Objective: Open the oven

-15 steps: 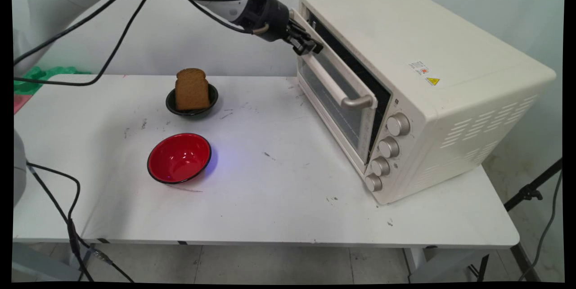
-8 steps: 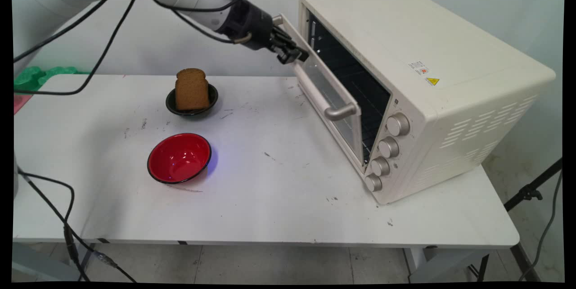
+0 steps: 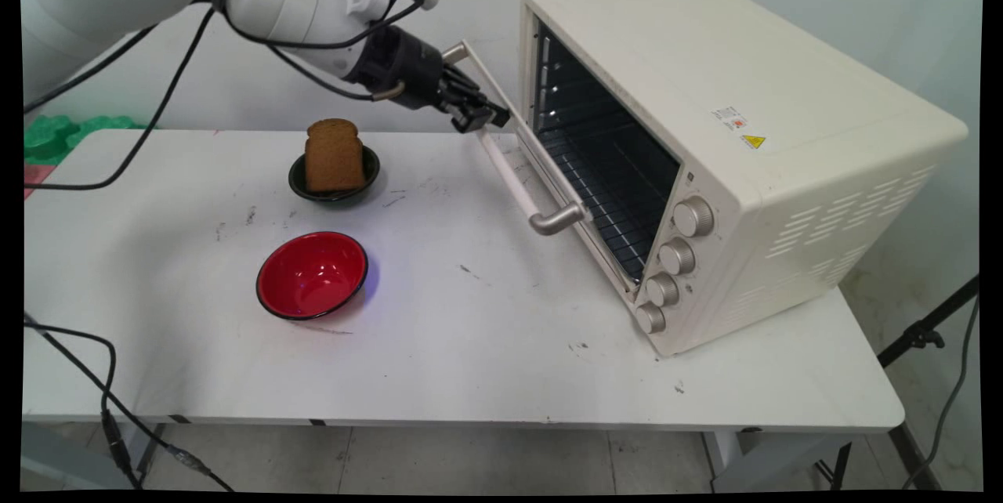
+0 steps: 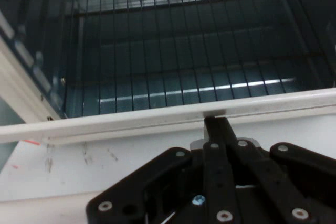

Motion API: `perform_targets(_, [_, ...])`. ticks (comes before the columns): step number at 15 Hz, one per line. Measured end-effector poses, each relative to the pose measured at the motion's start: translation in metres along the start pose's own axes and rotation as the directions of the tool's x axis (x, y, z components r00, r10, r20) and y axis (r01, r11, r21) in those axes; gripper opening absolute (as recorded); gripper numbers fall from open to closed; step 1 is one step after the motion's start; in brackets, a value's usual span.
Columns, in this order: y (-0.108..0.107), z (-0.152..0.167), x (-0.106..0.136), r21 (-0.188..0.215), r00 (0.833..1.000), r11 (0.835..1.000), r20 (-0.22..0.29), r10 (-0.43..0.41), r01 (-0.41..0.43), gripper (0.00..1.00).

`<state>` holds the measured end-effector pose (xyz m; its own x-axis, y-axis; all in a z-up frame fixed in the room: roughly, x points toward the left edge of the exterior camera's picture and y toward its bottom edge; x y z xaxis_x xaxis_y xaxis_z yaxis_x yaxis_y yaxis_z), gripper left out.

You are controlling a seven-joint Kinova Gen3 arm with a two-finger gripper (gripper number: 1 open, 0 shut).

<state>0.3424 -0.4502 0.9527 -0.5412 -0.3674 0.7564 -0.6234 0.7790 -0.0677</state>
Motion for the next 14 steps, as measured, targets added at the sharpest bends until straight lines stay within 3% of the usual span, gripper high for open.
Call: perform_targets(14, [-0.004,-0.014,-0.077,-0.016,0.998,0.998,-0.029,-0.058,0.058,0.00])
